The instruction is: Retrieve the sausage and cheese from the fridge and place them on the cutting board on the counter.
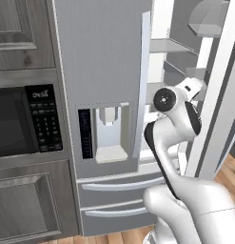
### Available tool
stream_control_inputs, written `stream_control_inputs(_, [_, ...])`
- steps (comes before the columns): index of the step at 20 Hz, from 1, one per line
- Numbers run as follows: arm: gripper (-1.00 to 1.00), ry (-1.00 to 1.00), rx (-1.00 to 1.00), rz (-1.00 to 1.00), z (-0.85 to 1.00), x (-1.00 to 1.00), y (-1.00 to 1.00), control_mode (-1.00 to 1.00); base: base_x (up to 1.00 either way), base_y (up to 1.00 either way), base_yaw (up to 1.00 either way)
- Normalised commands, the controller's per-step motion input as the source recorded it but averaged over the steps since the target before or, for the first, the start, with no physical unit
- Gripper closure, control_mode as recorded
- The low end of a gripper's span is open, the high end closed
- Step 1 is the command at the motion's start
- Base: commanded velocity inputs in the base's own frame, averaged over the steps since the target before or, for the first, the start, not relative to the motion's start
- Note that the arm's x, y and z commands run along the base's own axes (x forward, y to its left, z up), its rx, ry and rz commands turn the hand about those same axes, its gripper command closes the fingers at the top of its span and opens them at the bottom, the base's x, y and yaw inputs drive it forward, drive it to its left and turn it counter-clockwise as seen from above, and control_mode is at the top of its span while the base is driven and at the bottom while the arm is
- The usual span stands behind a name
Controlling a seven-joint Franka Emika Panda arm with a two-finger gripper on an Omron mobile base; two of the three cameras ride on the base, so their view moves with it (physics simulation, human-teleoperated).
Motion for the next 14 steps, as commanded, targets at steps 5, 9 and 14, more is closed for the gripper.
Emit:
stream_control_inputs(5, [-1.0,-0.01,-0.07,-0.01,-0.11,0.45,-0.29,-1.0,0.0,0.0,0.0])
stream_control_inputs(9, [-1.0,0.0,-0.07,0.0,-0.23,0.39,-0.18,-1.0,0.0,0.0,0.0])
stream_control_inputs(14, [-1.0,0.0,-0.07,-0.02,-0.09,0.13,-0.4,-1.0,0.0,0.0,0.0])
